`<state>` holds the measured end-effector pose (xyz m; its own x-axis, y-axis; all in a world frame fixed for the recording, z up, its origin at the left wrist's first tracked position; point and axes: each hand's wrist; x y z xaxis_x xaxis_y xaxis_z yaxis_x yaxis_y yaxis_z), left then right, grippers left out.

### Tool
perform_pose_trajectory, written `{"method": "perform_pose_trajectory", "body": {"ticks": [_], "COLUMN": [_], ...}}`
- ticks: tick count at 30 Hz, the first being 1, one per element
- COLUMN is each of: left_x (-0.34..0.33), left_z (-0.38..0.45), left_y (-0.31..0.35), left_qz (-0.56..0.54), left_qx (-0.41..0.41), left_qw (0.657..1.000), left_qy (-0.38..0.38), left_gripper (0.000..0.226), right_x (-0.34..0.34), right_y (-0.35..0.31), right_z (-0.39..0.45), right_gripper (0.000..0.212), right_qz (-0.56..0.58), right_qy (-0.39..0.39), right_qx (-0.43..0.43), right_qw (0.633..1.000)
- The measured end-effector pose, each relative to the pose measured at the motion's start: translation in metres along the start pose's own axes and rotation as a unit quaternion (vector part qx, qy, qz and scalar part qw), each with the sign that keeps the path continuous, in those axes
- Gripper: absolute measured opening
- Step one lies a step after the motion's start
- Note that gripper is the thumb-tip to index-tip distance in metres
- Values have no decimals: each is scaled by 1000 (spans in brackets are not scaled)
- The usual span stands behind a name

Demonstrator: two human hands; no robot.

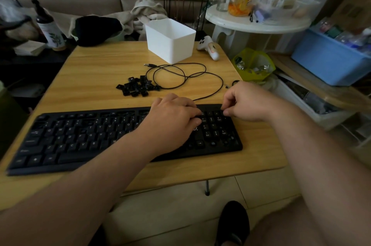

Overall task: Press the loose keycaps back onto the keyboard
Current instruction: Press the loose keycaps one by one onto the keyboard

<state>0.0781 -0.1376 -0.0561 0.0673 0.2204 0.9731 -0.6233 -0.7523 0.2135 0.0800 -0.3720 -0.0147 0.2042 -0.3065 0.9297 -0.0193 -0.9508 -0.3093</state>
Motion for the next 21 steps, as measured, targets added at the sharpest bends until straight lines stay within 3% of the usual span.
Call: {"method": "perform_pose_trajectory", "body": {"ticks": [7,12,17,21], "left_x": [0,-1,-3,-4], "left_z": [-1,-1,-1,-1], "left_y": [1,0,-1,-2], "left_qz": [11,12,12,10], "left_qx": [-1,-7,-11,-11], "left_qw": [1000,1000,1000,1000], "left_qy": [-4,7,15,16], "left_gripper": [42,41,41,41], "right_x": [-2,3,2,-1], "right_y": [-14,-8,1,1], "right_z": [5,-1,-1,2], "right_gripper": [24,15,12,16], "right_qz": [-35,36,116,85], "right_qy": [12,-3,37,33], "right_qx": [-23,-28,-51,-55], "right_qw": [999,999,991,994]}}
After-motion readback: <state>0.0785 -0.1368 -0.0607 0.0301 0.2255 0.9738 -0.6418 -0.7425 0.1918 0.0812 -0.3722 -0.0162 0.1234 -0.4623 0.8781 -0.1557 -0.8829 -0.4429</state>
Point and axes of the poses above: each hand's wrist, its own z-axis towards the middle knuckle, its own x-axis out of the back of the hand, y = z × x, and after that the axes turned 2 degrees about -y, right-handed
